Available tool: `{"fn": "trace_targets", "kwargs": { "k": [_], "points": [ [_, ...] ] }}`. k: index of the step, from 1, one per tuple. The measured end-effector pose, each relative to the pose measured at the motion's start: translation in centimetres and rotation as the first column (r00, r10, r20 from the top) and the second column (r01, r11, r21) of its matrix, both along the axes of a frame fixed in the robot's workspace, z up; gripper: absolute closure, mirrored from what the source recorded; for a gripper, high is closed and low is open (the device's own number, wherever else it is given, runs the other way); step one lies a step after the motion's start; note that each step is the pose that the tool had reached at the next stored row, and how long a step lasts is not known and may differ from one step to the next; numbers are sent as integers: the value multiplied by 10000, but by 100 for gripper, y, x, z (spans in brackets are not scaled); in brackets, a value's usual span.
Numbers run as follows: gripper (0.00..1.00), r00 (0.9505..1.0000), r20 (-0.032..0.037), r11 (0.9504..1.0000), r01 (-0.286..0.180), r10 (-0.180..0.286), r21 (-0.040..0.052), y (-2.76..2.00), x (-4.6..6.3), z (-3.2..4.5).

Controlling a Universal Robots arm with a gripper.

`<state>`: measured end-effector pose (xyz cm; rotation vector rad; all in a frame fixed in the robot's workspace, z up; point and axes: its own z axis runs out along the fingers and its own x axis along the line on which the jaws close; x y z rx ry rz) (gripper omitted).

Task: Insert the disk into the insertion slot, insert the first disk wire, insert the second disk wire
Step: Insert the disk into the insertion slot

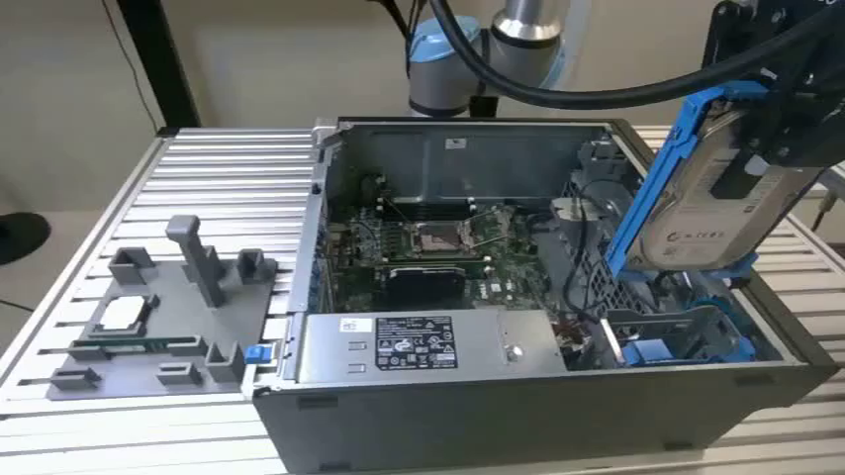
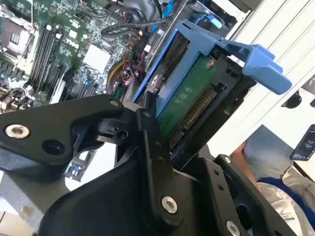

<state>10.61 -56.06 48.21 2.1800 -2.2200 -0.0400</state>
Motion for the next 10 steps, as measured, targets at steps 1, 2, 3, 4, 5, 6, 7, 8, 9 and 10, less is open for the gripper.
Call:
{"fn": "trace_targets", "kwargs": {
  "k": [1,2,3,4,5,6,7,8,9,10],
  "points": [
    [100,10000,0,10000,1,-1,1,0,0,0],
    [100,10000,0,10000,0,0,0,0,0,3],
    [100,10000,0,10000,0,0,1,0,0,4],
    [100,10000,0,10000,0,0,0,0,0,5],
    [100,10000,0,10000,0,0,0,0,0,5],
    [100,10000,0,10000,0,0,-2,0,0,5],
    [100,10000,0,10000,0,0,-3,0,0,5],
    [100,10000,0,10000,1,-1,-3,0,0,6],
    [100,10000,0,10000,0,0,-1,0,0,6],
    [100,10000,0,10000,0,0,4,0,0,5]
  ]
}}
